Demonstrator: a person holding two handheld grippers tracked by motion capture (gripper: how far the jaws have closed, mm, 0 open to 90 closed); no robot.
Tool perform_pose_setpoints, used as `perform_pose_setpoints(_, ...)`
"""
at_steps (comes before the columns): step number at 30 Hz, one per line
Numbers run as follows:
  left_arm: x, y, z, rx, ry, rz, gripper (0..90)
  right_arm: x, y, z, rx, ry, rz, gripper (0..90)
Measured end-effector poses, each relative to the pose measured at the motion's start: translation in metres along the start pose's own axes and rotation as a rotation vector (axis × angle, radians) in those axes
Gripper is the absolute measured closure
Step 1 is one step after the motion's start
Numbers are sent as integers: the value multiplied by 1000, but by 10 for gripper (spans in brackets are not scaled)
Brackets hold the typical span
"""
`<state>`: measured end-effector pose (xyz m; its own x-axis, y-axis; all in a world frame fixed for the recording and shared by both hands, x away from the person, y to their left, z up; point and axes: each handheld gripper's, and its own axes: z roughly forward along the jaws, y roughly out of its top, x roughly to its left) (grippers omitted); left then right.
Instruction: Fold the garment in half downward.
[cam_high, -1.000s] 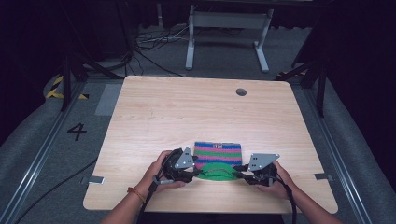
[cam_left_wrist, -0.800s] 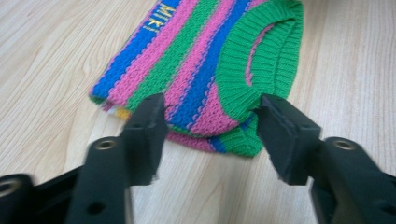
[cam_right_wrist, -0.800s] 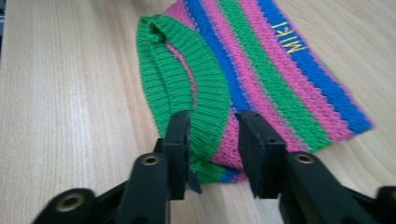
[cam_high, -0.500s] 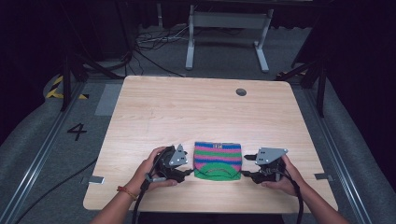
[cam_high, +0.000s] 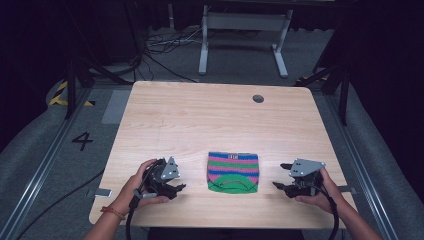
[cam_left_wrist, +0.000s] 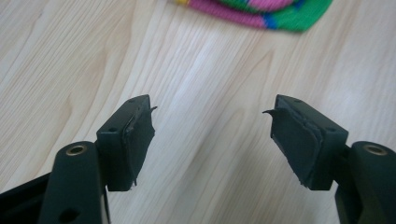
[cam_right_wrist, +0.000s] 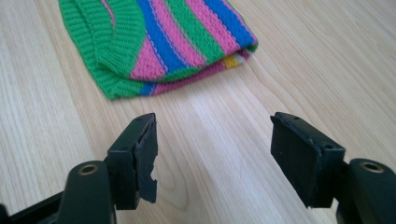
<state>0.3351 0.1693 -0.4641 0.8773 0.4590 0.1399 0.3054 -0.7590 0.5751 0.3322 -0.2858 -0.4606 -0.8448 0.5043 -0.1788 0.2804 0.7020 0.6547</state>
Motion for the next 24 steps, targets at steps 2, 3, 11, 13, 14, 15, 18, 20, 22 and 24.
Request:
perform_pose_setpoints(2, 3, -7, -2, -4, 4, -12, 275, -2, -8, -3, 6, -8, 10, 331)
perform_pose_setpoints(3, 4, -10, -3, -8, 5, -21, 274, -3, -12, -4, 9, -9, 20, 330)
perform_pose_setpoints(11, 16, -36, -13, -22, 26, -90, 260, -11, -44, -18, 8, -30, 95, 312)
perform_pose_setpoints(13, 18, -42, -15, -25, 26, -109, 257, -11, -52, -20, 15, -37, 114, 312)
perform_pose_setpoints(14, 19, -46, -15, -19, 28, -109, 256, -12, -56, -21, 17, -39, 122, 311)
perform_pose_setpoints(15, 19, -48, -16, -19, 26, -113, 254, -12, -60, -22, 19, -45, 133, 310)
perform_pose_setpoints(18, 23, -58, -18, -17, 25, -141, 250, -13, -69, -24, 24, -61, 157, 312)
perform_pose_setpoints(20, 24, -62, -19, -21, 25, -156, 245, -13, -72, -25, 22, -61, 164, 308)
perform_pose_setpoints(22, 26, -68, -20, -28, 17, -175, 238, -13, -79, -27, 18, -57, 187, 299)
perform_pose_setpoints(24, 28, -75, -21, -27, 7, -192, 230, -13, -84, -29, 10, -61, 205, 287)
